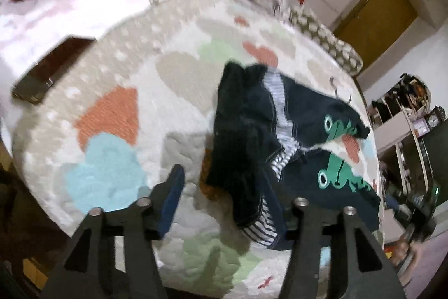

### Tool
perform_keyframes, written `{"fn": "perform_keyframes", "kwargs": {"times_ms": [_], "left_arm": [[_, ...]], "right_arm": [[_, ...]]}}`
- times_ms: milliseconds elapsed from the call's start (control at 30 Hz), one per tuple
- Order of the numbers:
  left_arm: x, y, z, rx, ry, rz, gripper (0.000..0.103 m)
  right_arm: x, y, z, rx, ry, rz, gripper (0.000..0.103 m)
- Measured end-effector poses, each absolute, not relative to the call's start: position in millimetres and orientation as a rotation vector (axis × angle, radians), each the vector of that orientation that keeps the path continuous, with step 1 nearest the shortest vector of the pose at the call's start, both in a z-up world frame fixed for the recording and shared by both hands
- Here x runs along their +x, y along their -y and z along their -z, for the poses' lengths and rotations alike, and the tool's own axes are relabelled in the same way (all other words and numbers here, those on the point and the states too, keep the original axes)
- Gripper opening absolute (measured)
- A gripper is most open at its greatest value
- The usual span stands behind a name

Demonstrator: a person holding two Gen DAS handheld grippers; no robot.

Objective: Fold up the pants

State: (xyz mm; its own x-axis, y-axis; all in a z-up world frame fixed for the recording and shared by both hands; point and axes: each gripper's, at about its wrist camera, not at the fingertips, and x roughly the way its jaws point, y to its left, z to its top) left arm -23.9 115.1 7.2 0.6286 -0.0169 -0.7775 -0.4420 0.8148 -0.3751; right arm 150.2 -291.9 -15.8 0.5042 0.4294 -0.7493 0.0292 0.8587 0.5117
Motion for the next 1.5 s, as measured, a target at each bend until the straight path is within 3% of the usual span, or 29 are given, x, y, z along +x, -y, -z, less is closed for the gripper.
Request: {"fn": "perform_keyframes", "kwargs": {"times_ms": [233,333,467,500,533,567,833,900,933,967,1000,1267,1433,1500], "left_arm": [[-15.6,-105.9,-8.6,-0.580,-0.874,-0.217,0.060],[-11.3,-100.2,0.6,-0.580,-0.910,-0.218,0.060],[-6.0,-96.7,10.7,-0.591,-0.950,-0.220,0.060],[-5.2,-96.0,11.6,-0.593,-0.952,-0.222,0.060],[-3.7,-95.1,12.2,-0.592,-0.952,-0.222,0.060],[-2.0,-94.3,12.6,-0.590,-0.952,-0.223,0.060],[6.3,-82.5,9.2,-0.603,-0.947,-0.149,0.060],[4.2,-82.6,10.3,-0.605,-0.955,-0.152,0.060],[2.1,-83.6,10.5,-0.609,-0.957,-0.153,0.060],[-0.2,-84.6,9.8,-0.610,-0.957,-0.155,0.060],[-3.7,-86.0,7.7,-0.606,-0.952,-0.161,0.060],[-4.3,-77.4,0.4,-0.580,-0.941,-0.176,0.060],[0.9,-64.8,-10.4,-0.483,-0.950,-0.181,0.060],[11.6,-68.5,-23.3,-0.429,-0.928,-0.198,0.066]], "right_arm": [[251.5,231.3,-14.8,0.274,-0.969,-0.280,0.050],[296.4,200.9,-6.6,0.109,-0.955,-0.235,0.058],[342.9,185.3,22.0,0.147,-1.027,-0.298,0.067],[351.4,184.5,31.8,0.154,-1.061,-0.299,0.063],[355.3,186.7,38.7,0.194,-1.091,-0.320,0.050],[352.3,191.8,39.2,0.230,-1.100,-0.342,0.014],[286.7,236.6,-25.5,0.489,-1.057,-0.408,0.013],[273.3,247.3,-29.2,0.455,-1.036,-0.324,0.025],[270.5,248.6,-27.2,0.407,-1.033,-0.272,0.035],[266.3,250.9,-24.1,0.323,-1.029,-0.182,0.056],[263.0,254.8,-18.8,0.216,-1.020,-0.060,0.061],[239.2,249.7,-33.5,0.311,-0.953,-0.205,0.061],[254.9,178.3,7.2,0.309,-1.150,-0.508,0.061],[262.3,166.6,29.3,0.274,-1.241,-0.531,0.057]]}}
